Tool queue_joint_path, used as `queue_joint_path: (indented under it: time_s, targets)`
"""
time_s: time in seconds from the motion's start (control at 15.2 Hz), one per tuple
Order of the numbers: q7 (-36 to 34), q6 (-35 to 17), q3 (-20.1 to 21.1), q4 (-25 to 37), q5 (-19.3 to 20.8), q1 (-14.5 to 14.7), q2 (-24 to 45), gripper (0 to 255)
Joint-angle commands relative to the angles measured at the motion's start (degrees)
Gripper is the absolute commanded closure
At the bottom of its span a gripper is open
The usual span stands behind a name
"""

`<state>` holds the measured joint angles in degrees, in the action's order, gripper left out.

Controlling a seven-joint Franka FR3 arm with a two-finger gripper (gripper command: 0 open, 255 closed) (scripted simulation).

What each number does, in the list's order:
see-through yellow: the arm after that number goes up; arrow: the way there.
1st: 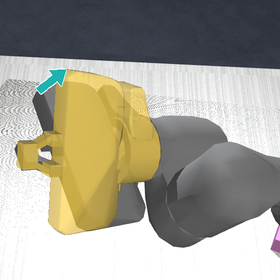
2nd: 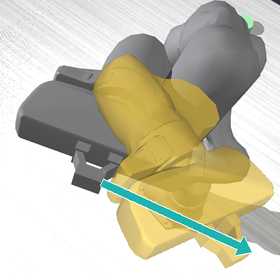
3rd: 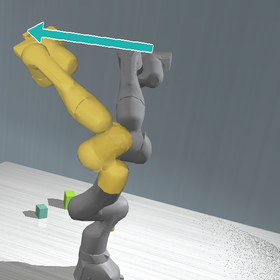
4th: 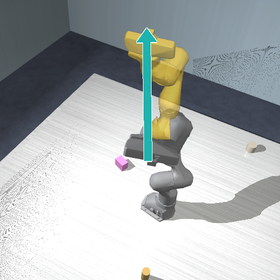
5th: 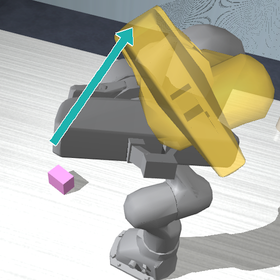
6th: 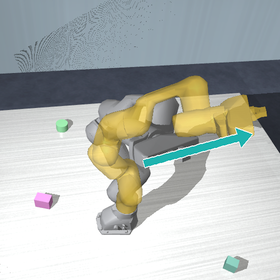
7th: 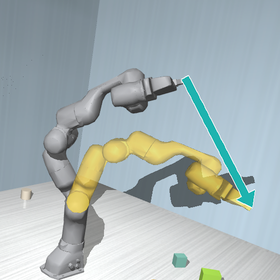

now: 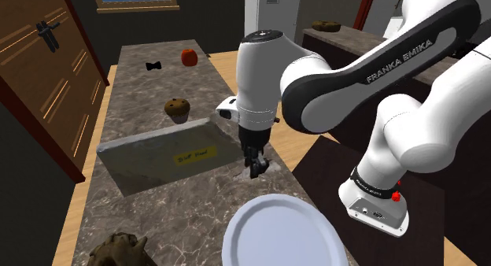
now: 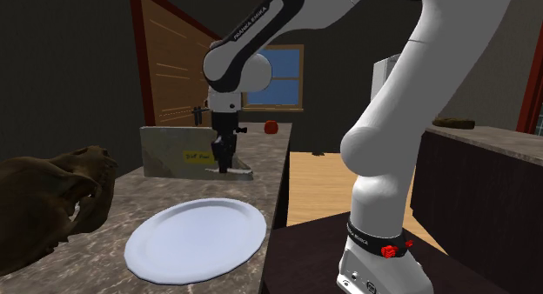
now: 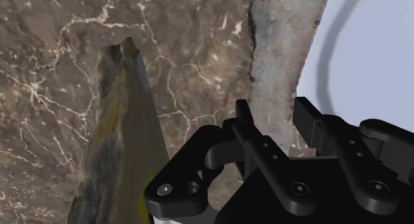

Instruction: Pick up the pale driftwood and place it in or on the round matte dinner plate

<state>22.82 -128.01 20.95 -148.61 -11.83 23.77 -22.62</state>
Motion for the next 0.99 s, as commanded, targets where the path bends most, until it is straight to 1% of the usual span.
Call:
queue_joint_path:
  time_s: [0.0, 0.33, 0.66, 0.73, 0.92]
  targets:
    - [-2.51, 0.26, 1.85, -0.86, -1.33, 1.70, -1.37, 255]
    - [-9.13, 1.41, 6.72, -2.04, -4.84, 6.18, -4.49, 255]
    - [-16.32, 2.37, 12.10, -1.39, -7.87, 10.16, -5.80, 255]
    - [-19.05, 2.62, 14.15, -0.71, -8.75, 11.39, -5.80, 255]
    - [-19.17, -0.23, 15.09, -2.01, -8.90, 11.17, -4.23, 255]
